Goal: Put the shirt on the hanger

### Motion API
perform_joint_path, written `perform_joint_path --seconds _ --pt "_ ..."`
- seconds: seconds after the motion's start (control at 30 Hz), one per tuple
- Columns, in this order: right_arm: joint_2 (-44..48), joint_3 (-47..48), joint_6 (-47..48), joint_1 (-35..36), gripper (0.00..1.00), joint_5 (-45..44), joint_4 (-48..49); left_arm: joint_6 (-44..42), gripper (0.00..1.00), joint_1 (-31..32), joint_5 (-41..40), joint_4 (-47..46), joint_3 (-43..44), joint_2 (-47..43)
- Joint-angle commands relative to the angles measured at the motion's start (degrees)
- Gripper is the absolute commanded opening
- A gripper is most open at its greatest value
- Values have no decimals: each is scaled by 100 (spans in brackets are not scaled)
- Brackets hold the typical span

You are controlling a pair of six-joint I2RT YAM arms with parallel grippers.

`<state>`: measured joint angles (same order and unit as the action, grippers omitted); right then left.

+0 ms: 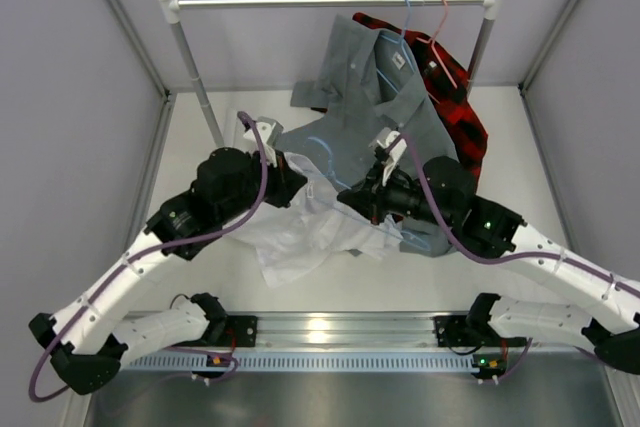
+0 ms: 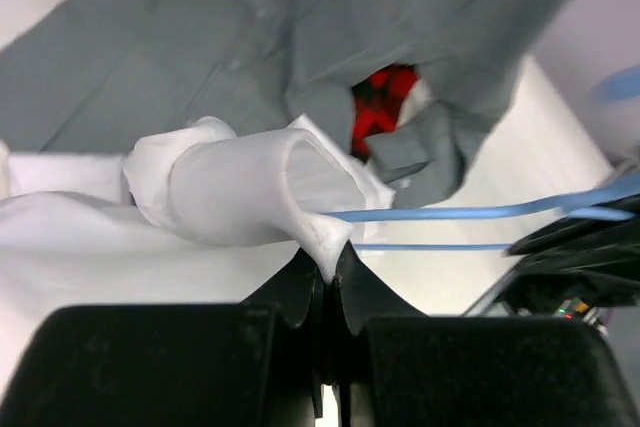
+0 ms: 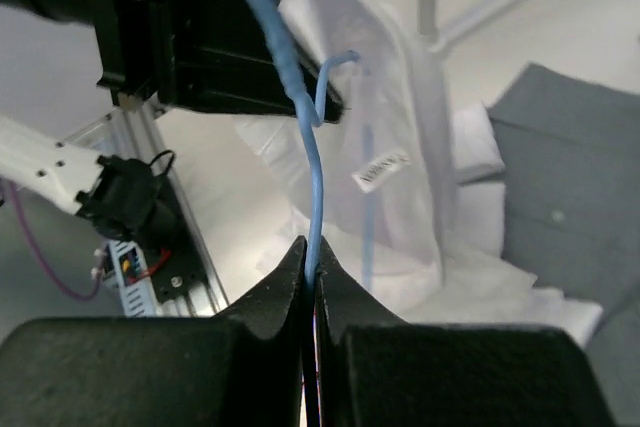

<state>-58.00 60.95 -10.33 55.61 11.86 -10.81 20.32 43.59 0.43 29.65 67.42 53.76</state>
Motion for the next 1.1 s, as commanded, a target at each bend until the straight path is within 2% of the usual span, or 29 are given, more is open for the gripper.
perform_joint_path --seconds 0.0,0.03,0.13,0.23,0.37,0.47,0.5,0.6,0.67,0.7,0.8,0.83,0.9,0.93,0.97,1.03,1.07 --pt "412 -188 -679 -16 0 -1647 79 771 0 -26 -817 -907 -517 -93" --pt "403 -249 -838 -16 0 -2226 79 877 0 -26 -729 -1178 -606 -102" --pt "263 -294 -1339 -16 0 -3072 -44 1211 0 -26 -631 -1409 -765 -58" --pt "271 -390 -1761 -16 0 -3566 -97 1413 0 -26 -903 -1488 -818 -85" --pt "280 -592 -1973 -16 0 -3410 297 1467 0 -26 -870 -1594 -844 -41" --pt "263 -794 -1912 -16 0 -3111 1008 1571 0 -26 -291 -1899 -862 29" --pt "254 -830 -1912 -16 0 -3084 1272 1633 0 -26 190 -1988 -879 30" --pt "193 -813 -1771 -24 0 -2804 1923 1949 0 52 982 -2331 -924 21" --pt "131 -690 -1474 -77 0 -2340 2494 2029 0 288 1283 -2490 -888 -5" --pt "26 -611 -1342 -121 0 -1319 2722 2029 0 394 1380 -2647 -819 -84" --pt "-342 -76 -1051 -402 0 951 3330 1967 0 641 2170 -2885 -565 -146" --pt "-422 82 -989 -420 0 2107 3357 1898 0 642 2625 -2903 -485 -190" --pt "-458 382 -901 -411 0 2627 3244 1740 0 642 2647 -2903 -370 -347" --pt "-397 365 -805 -429 0 2637 3199 1513 0 642 2429 -2616 -283 -575" --pt "-310 269 -726 -437 0 2585 3147 1389 0 642 1757 -2405 -221 -681" --pt "-63 190 -559 -464 0 2541 2787 1186 0 642 937 -1956 -2 -849" --pt "-2 155 -419 -516 0 2619 2699 1011 0 642 98 -1589 60 -989"
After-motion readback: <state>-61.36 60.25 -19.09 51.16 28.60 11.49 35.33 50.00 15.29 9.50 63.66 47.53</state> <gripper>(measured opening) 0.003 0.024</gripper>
